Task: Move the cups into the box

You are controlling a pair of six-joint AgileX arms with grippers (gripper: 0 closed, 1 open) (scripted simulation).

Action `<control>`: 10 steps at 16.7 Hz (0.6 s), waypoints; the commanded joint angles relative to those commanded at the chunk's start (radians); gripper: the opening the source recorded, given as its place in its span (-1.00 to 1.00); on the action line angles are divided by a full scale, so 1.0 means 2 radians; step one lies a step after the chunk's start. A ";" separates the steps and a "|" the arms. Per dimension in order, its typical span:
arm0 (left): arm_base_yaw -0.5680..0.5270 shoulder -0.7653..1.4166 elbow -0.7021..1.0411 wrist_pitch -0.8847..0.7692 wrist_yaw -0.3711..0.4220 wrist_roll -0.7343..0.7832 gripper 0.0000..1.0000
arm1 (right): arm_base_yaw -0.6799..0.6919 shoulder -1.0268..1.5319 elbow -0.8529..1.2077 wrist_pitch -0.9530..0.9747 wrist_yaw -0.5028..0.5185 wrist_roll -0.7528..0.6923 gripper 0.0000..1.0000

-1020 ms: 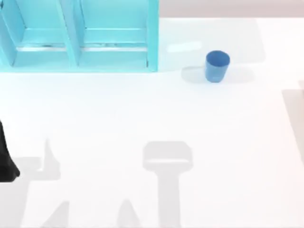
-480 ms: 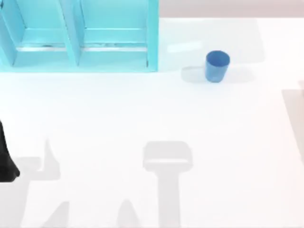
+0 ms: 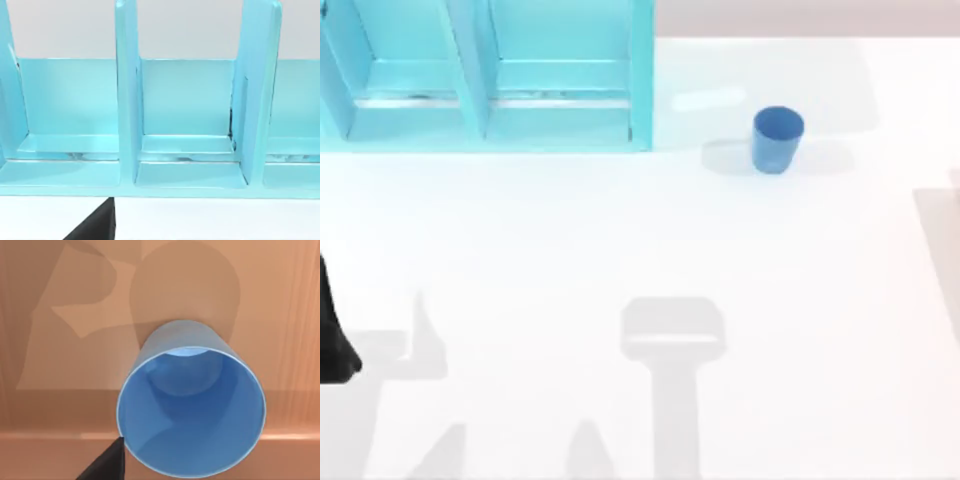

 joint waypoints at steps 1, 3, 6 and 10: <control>0.000 0.000 0.000 0.000 0.000 0.000 1.00 | 0.000 0.000 0.000 0.000 0.000 0.000 1.00; 0.000 0.000 0.000 0.000 0.000 0.000 1.00 | -0.001 0.000 0.000 0.000 0.000 0.000 1.00; 0.000 0.000 0.000 0.000 0.000 0.000 1.00 | -0.001 0.001 0.020 -0.020 -0.002 -0.002 1.00; 0.000 0.000 0.000 0.000 0.000 0.000 1.00 | -0.006 0.003 0.106 -0.105 -0.002 -0.001 1.00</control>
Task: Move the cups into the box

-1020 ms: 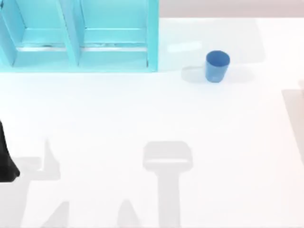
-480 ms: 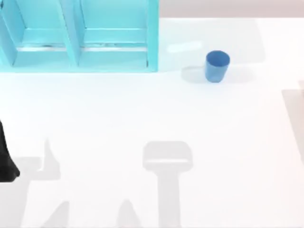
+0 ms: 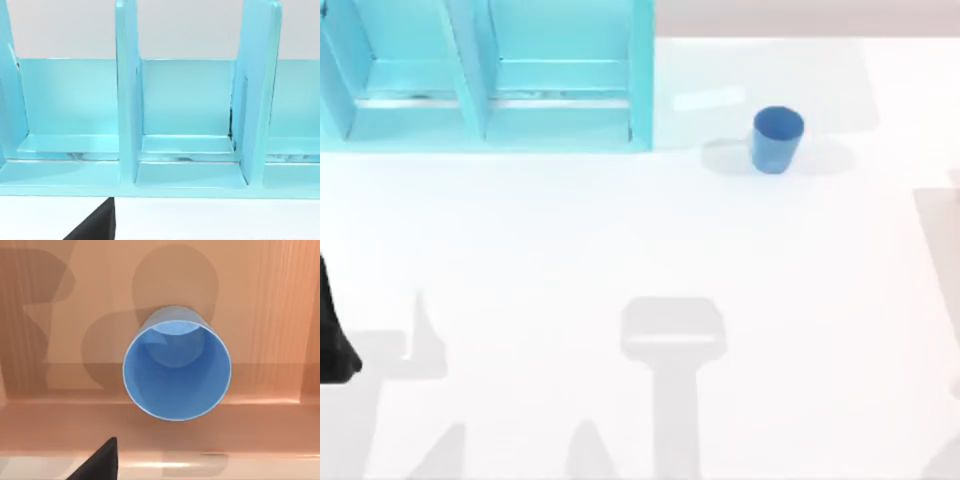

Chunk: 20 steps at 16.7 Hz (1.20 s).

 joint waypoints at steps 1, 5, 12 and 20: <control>0.000 0.000 0.000 0.000 0.000 0.000 1.00 | 0.000 -0.001 0.024 -0.025 0.000 0.000 1.00; 0.000 0.000 0.000 0.000 0.000 0.000 1.00 | 0.002 -0.003 0.088 -0.091 0.001 -0.001 1.00; 0.000 0.000 0.000 0.000 0.000 0.000 1.00 | 0.019 0.009 0.103 -0.091 0.003 0.013 1.00; 0.000 0.000 0.000 0.000 0.000 0.000 1.00 | 0.256 0.173 0.276 -0.053 0.031 0.227 1.00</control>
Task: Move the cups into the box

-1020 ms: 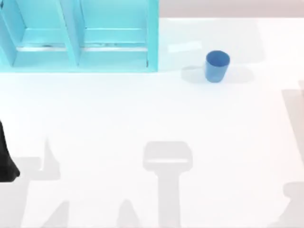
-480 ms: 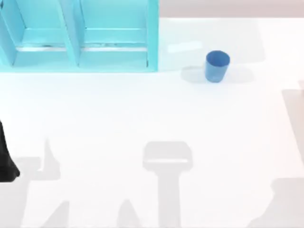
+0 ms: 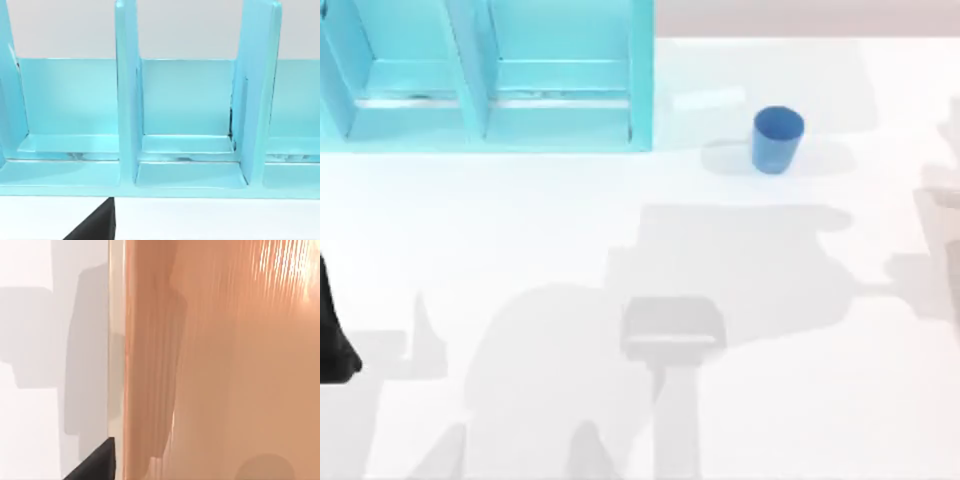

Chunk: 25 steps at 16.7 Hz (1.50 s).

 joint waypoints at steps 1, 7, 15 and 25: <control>0.000 0.000 0.000 0.000 0.000 0.000 1.00 | 0.031 0.027 0.028 0.008 0.005 0.031 1.00; 0.000 0.000 0.000 0.000 0.000 0.000 1.00 | 0.187 0.177 0.177 0.062 0.027 0.199 1.00; 0.000 0.000 0.000 0.000 0.000 0.000 1.00 | 0.247 0.252 0.244 0.094 0.036 0.270 1.00; 0.000 0.000 0.000 0.000 0.000 0.000 1.00 | 0.241 0.297 0.213 0.170 0.035 0.265 1.00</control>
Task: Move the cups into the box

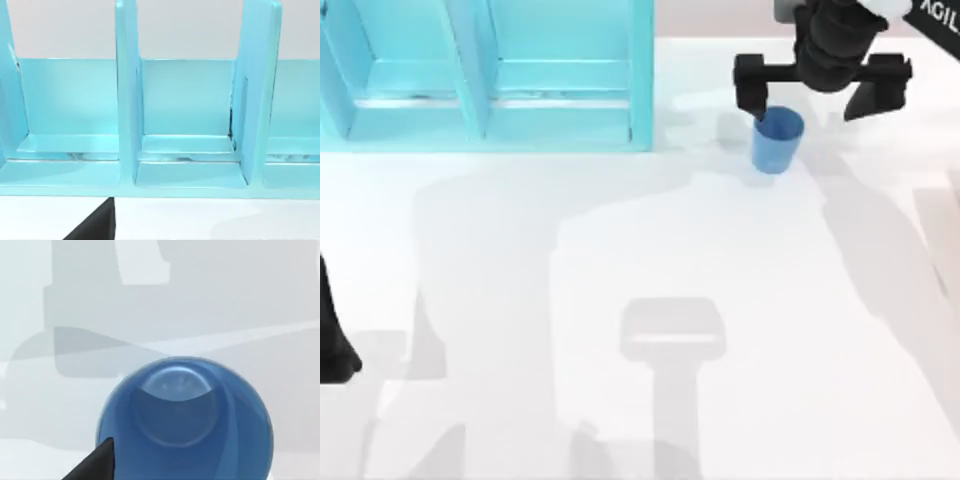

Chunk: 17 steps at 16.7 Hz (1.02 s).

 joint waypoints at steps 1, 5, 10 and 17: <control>0.000 0.000 0.000 0.000 0.000 0.000 1.00 | -0.001 0.010 -0.006 0.016 0.000 -0.001 1.00; 0.000 0.000 0.000 0.000 0.000 0.000 1.00 | -0.003 0.031 -0.019 0.050 0.000 -0.003 1.00; 0.000 0.000 0.000 0.000 0.000 0.000 1.00 | -0.003 0.031 -0.019 0.050 0.000 -0.003 0.70; 0.000 0.000 0.000 0.000 0.000 0.000 1.00 | -0.003 0.031 -0.019 0.050 0.000 -0.003 -0.36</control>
